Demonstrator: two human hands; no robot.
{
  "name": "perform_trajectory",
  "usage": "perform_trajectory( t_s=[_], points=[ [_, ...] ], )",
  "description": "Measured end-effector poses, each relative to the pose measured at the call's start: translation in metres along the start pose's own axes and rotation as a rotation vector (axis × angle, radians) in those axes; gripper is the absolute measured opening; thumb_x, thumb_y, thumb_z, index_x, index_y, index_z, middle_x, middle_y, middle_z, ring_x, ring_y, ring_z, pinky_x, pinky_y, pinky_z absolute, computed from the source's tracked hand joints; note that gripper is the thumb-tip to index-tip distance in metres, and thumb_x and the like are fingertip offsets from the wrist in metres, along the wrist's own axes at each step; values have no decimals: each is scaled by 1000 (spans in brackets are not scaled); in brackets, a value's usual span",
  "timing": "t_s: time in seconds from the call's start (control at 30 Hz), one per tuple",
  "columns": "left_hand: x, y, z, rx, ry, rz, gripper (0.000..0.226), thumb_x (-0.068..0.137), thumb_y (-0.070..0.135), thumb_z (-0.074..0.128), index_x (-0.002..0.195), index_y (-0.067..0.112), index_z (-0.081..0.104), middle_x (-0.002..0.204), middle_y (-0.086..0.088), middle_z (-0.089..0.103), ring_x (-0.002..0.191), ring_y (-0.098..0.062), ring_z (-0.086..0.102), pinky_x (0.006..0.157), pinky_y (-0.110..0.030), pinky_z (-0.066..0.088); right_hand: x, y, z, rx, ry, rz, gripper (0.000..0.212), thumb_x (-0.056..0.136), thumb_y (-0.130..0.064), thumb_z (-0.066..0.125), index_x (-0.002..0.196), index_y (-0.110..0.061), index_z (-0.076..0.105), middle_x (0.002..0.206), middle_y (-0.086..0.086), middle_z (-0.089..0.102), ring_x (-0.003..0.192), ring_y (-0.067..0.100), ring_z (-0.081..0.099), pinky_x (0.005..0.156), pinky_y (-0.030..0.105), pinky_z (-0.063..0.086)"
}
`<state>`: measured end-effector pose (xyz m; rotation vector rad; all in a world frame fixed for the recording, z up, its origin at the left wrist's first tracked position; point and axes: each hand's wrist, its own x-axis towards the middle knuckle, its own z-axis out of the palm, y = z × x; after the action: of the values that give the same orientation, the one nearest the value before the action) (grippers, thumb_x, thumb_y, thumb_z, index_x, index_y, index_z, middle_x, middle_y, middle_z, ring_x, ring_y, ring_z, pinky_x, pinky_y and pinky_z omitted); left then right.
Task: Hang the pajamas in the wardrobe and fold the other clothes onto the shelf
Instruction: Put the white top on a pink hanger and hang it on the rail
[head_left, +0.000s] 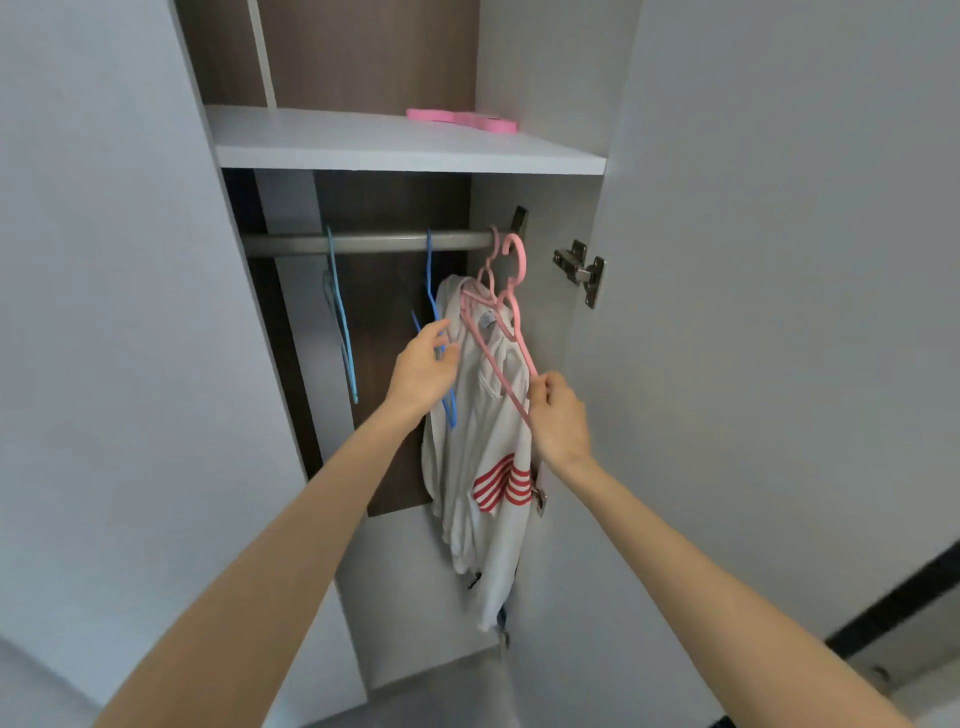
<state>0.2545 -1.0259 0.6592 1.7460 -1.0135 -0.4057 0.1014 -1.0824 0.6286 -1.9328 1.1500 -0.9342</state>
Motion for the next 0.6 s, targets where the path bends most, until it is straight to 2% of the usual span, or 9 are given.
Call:
perform_trajectory(
  t_s=[0.17,0.23,0.33,0.47,0.53,0.6],
  points=[
    [-67,13,-1,10,22,22,44,99,21,43,143,16,37,138,-5,50,127,-19,46,96,-23,35,-66,-4,-41,56,-19,-41,31,102,-26,35,73,-17,42,63,-3,48,60,17,44,60,34,35],
    [-88,19,-5,6,26,35,44,99,22,43,143,17,36,138,-5,50,127,-18,46,93,-21,35,-86,-5,-56,54,-22,-68,34,102,-27,36,68,-20,39,60,-6,46,56,12,42,54,30,32],
    [-117,25,-14,29,46,33,45,100,27,41,144,21,34,142,-4,46,129,-20,44,94,-21,34,-116,-6,-77,71,-31,-119,36,101,-29,38,66,-21,37,58,-10,42,51,4,40,53,28,29],
    [-159,27,-31,113,89,62,45,101,25,40,145,21,33,146,-5,41,133,-20,40,96,-20,29,-153,-13,-98,142,-95,-154,37,102,-29,39,66,-20,36,55,-10,40,45,-1,40,47,16,31],
    [-184,27,-44,141,86,115,46,101,22,40,146,18,32,147,-6,39,135,-19,37,97,-17,26,-174,-17,-103,186,-158,-130,36,101,-28,40,67,-19,35,56,-7,41,47,4,38,52,23,34],
    [-211,24,-59,217,97,194,48,100,18,42,147,17,31,149,-6,36,137,-19,32,103,-19,23,-198,-22,-104,228,-238,-108,35,102,-27,40,68,-17,35,59,-1,39,52,11,35,55,31,31]
  ],
)
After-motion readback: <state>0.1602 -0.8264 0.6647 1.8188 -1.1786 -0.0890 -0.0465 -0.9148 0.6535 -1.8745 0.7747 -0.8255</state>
